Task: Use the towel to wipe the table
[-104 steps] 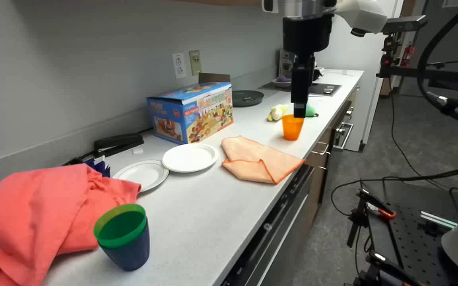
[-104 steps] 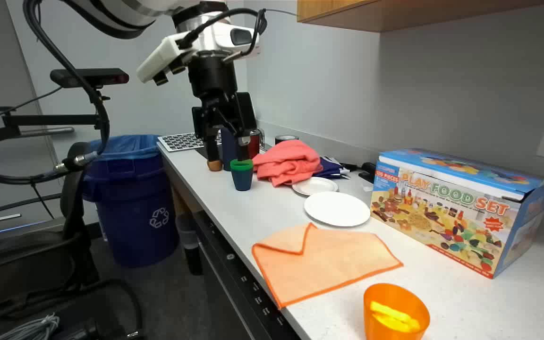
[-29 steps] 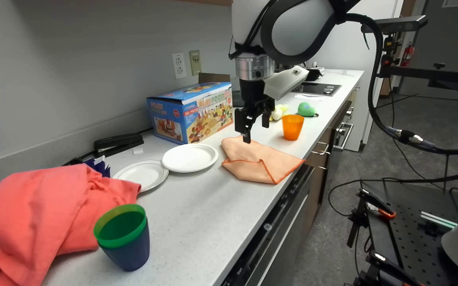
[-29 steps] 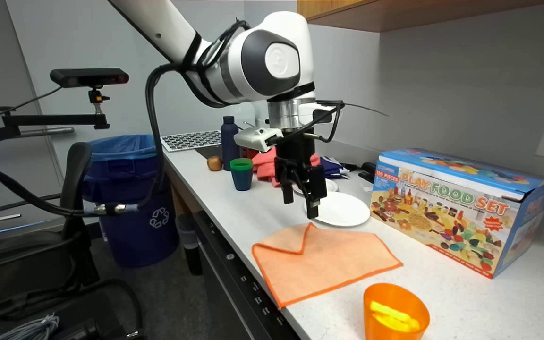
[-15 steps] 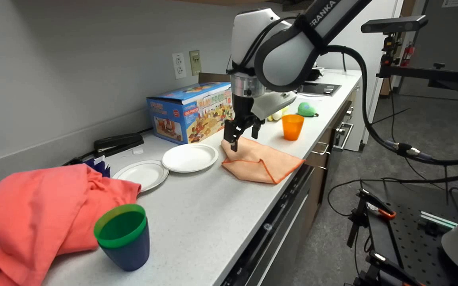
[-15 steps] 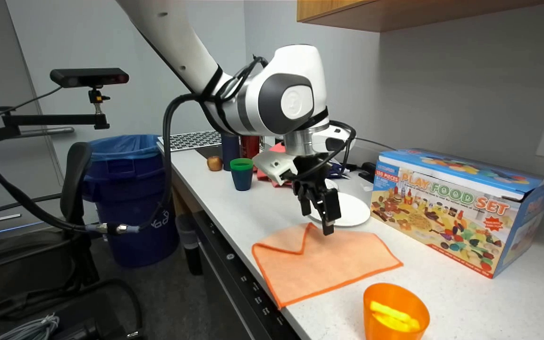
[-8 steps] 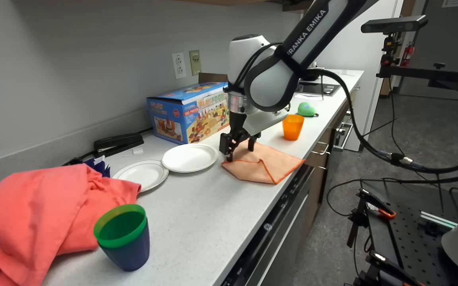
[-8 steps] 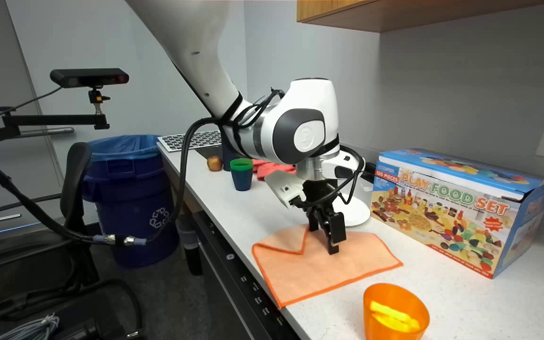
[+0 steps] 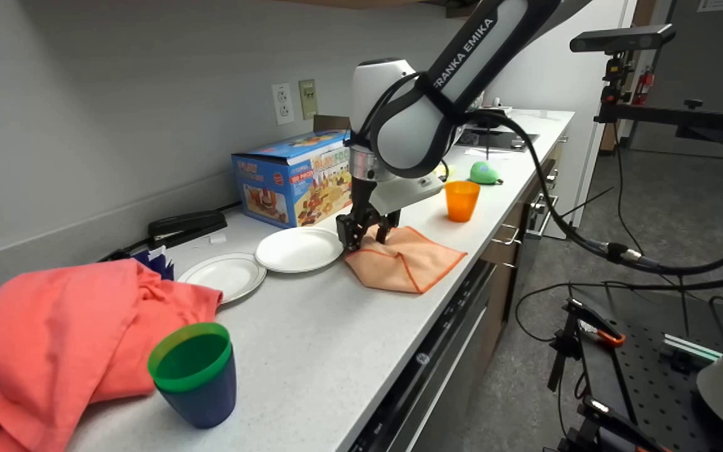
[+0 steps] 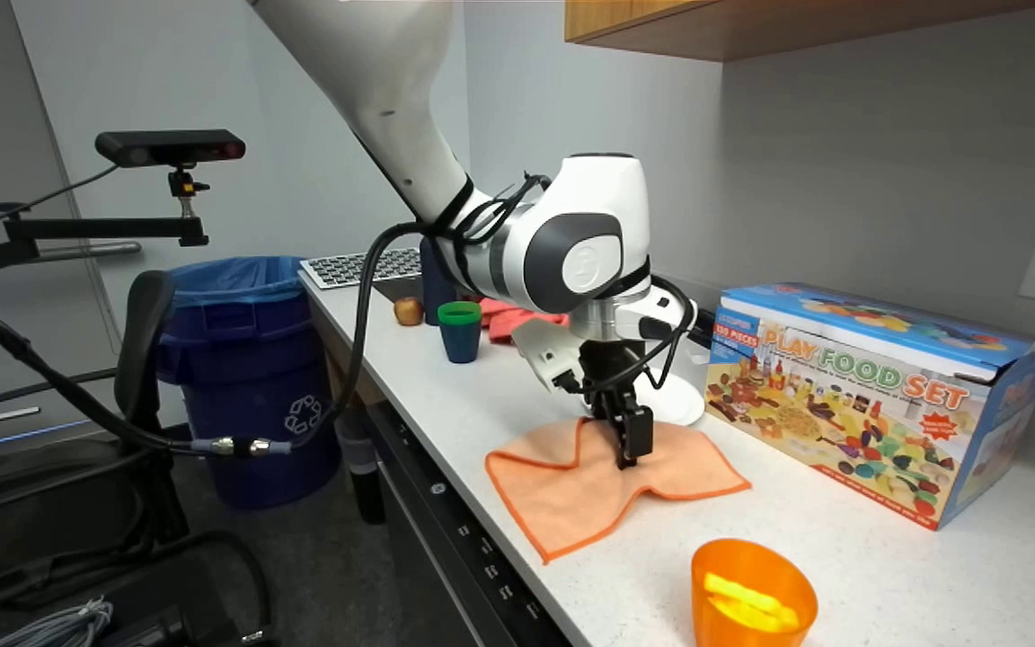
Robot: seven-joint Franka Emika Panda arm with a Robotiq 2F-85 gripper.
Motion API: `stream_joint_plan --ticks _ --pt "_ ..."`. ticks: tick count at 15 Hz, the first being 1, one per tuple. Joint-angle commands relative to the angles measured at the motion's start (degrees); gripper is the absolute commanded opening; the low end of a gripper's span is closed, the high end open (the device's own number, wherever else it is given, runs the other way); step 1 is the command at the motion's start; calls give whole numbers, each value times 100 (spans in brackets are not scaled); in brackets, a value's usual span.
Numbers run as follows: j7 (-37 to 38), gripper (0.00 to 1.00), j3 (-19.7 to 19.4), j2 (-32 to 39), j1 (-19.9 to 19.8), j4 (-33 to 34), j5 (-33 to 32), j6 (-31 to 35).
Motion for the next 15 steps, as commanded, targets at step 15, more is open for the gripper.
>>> stream_joint_plan --ticks 15 --pt "-1315 2 531 204 443 206 166 -82"
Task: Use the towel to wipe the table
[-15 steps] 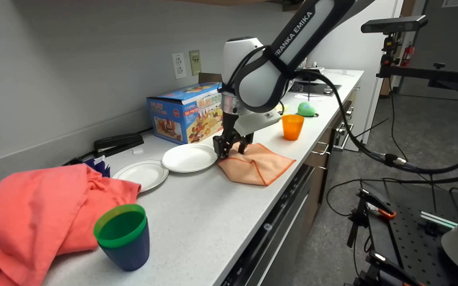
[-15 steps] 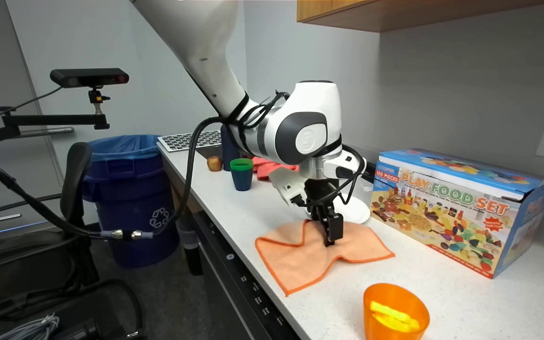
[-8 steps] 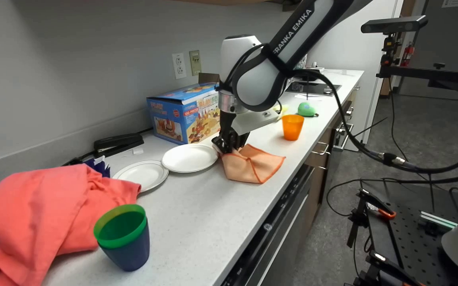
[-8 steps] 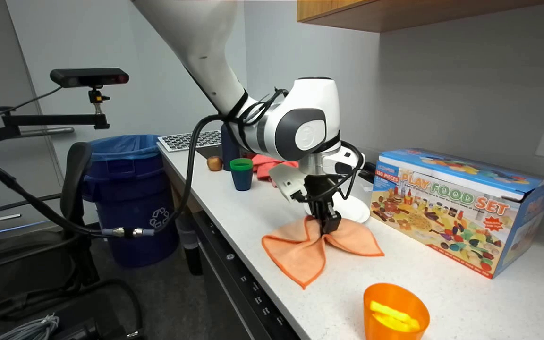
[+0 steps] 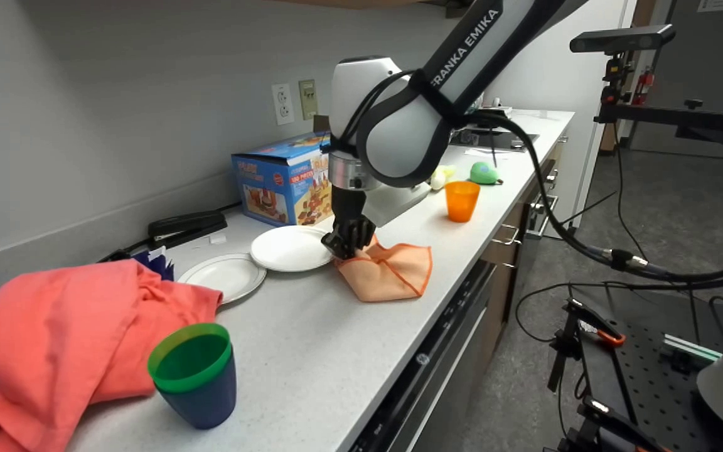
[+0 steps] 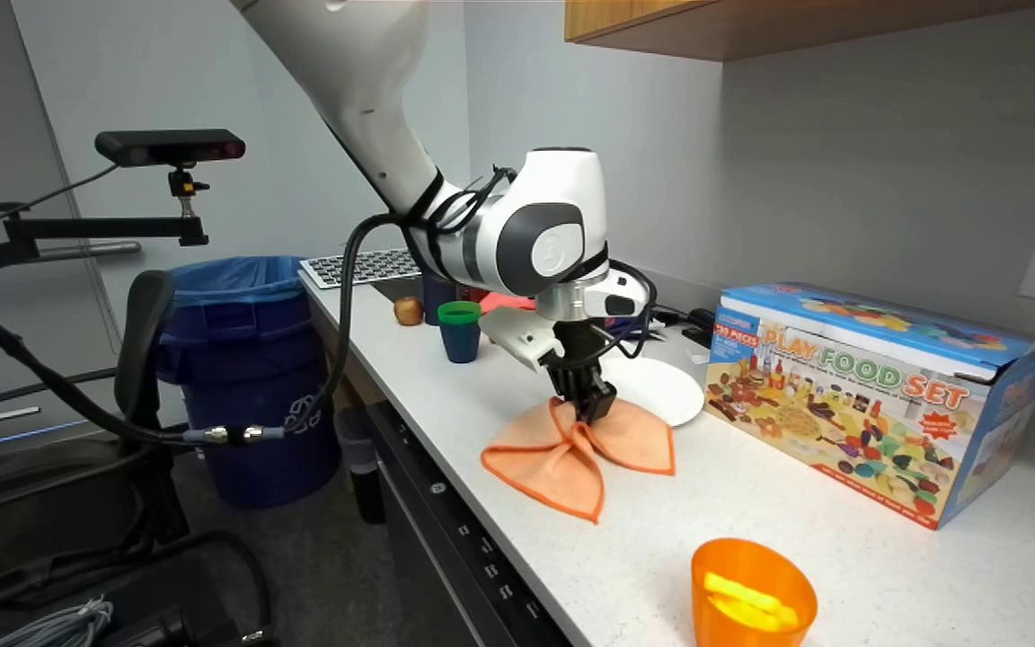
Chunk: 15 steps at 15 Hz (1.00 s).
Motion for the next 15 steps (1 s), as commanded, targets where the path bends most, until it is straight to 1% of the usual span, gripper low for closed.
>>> stream_joint_plan --ticks 1,6,8,10,12,14,15 --pt "-626 2 299 223 227 148 155 -71" --pt "-1204 2 830 367 499 357 304 -148" --pt "-1339 2 944 448 587 461 310 -143" --pt "-1373 2 919 503 635 521 225 -147" --pt "-1344 2 797 541 633 555 131 -134" --pt "-1299 2 672 543 592 544 90 -136" --pt "-1338 2 644 522 522 547 167 -240"
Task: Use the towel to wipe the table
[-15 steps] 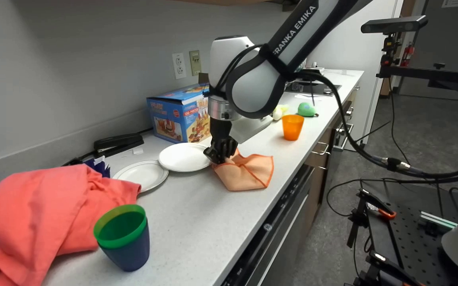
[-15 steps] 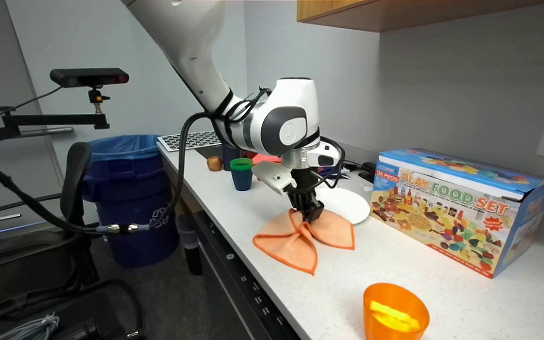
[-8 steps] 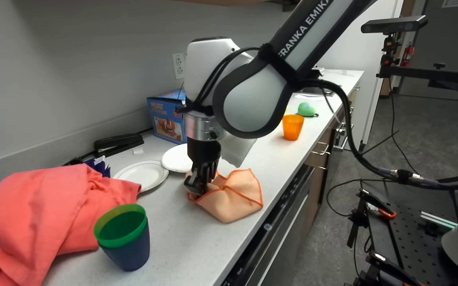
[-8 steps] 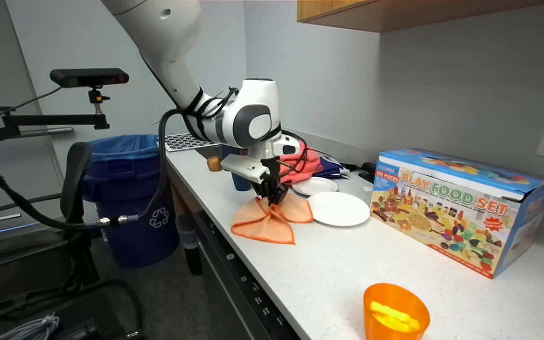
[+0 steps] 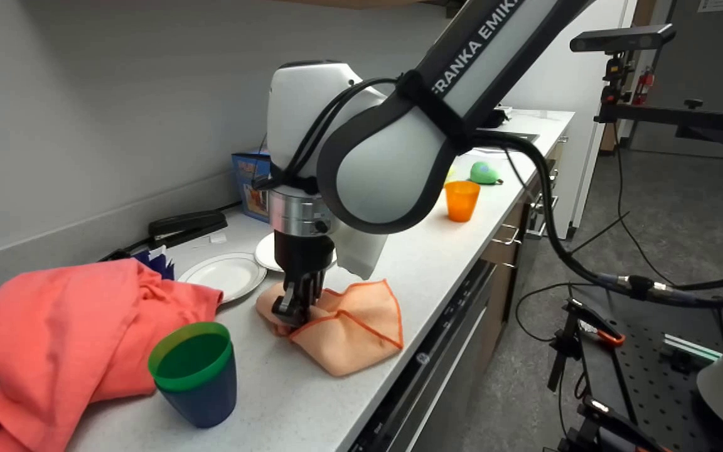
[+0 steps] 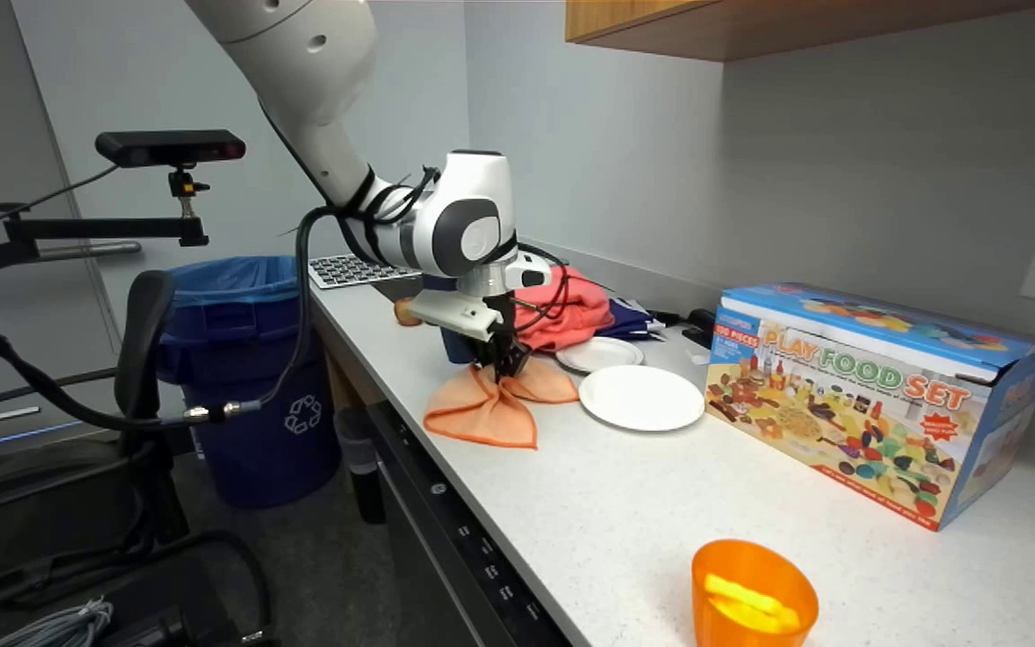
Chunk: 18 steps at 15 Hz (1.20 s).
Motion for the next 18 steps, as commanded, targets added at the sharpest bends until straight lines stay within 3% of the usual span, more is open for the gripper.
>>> stream_joint_plan --ticks 1,11,18 --pt "-185 2 -236 210 -141 148 96 -268" --pt "149 2 -1059 -61 -473 -192 -100 -277" --pt "69 2 -1106 -204 -533 -406 -82 -225"
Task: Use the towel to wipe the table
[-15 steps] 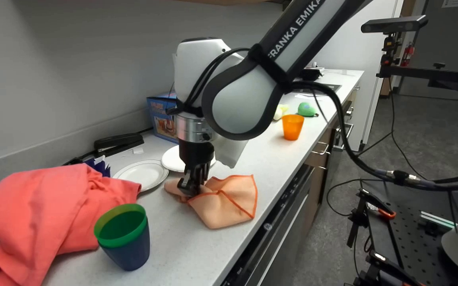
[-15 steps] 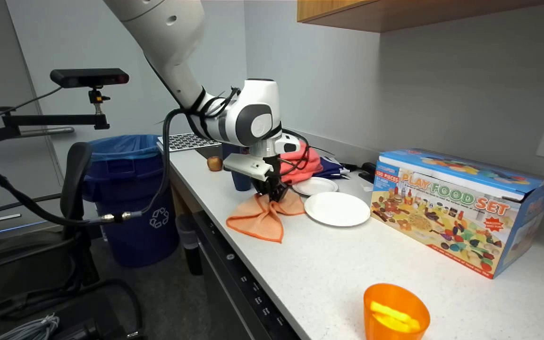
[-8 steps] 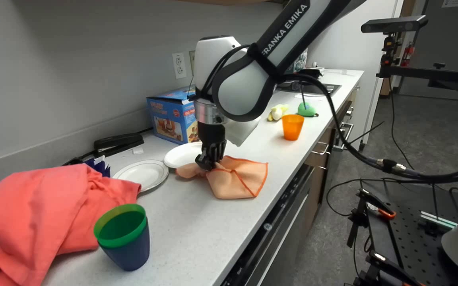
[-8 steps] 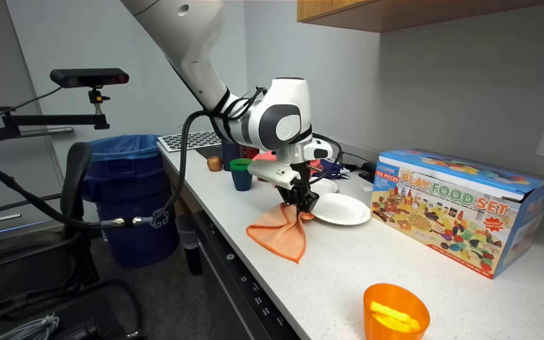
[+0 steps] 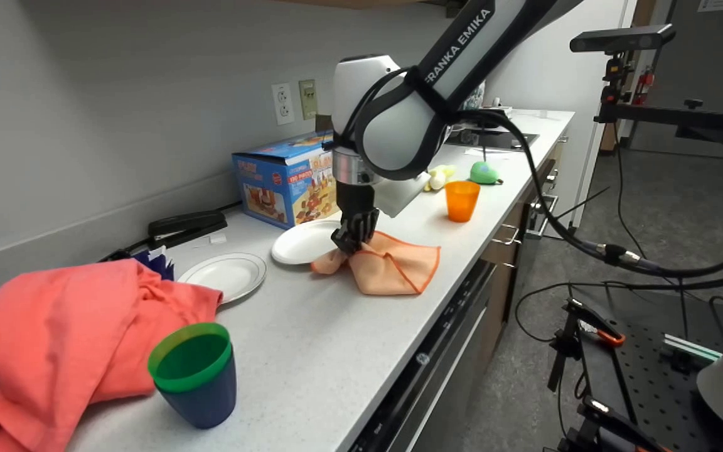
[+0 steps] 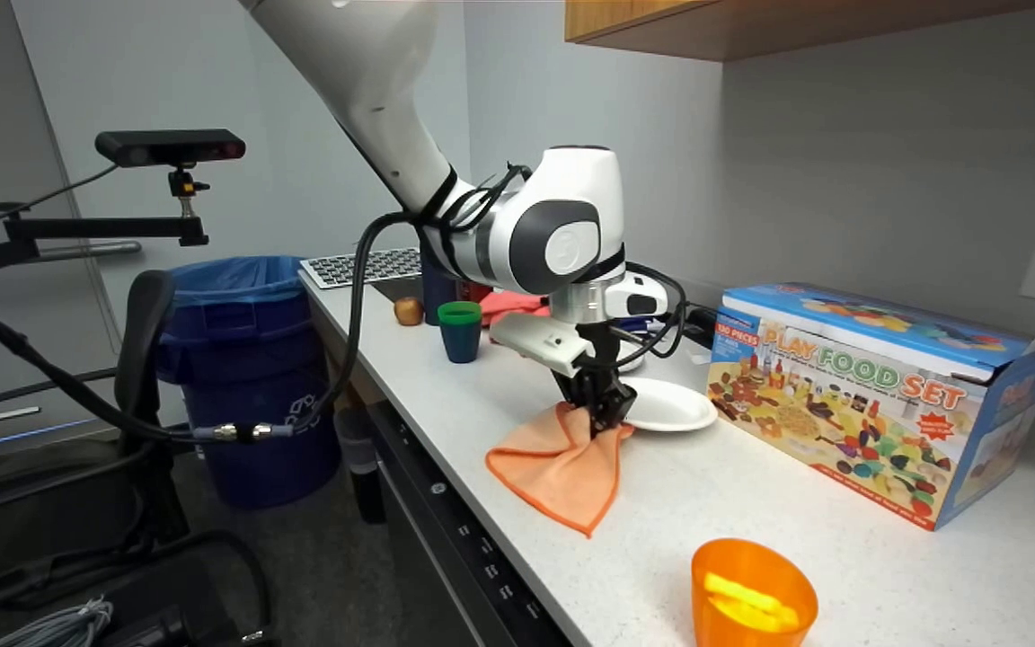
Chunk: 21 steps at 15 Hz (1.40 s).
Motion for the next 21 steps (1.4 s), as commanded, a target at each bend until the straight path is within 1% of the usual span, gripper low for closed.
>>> stream_joint_plan --ticks 1,4,11,16,19,21 --pt "-71 2 81 57 7 -125 -86 35" --pt "-207 2 267 135 115 -36 -112 56" --pt "-625 2 970 242 358 138 103 -29" --pt "-820 2 1347 348 484 323 280 -57" --pt "-866 2 1443 438 555 426 263 28" --pt "-706 2 1322 568 674 564 45 200"
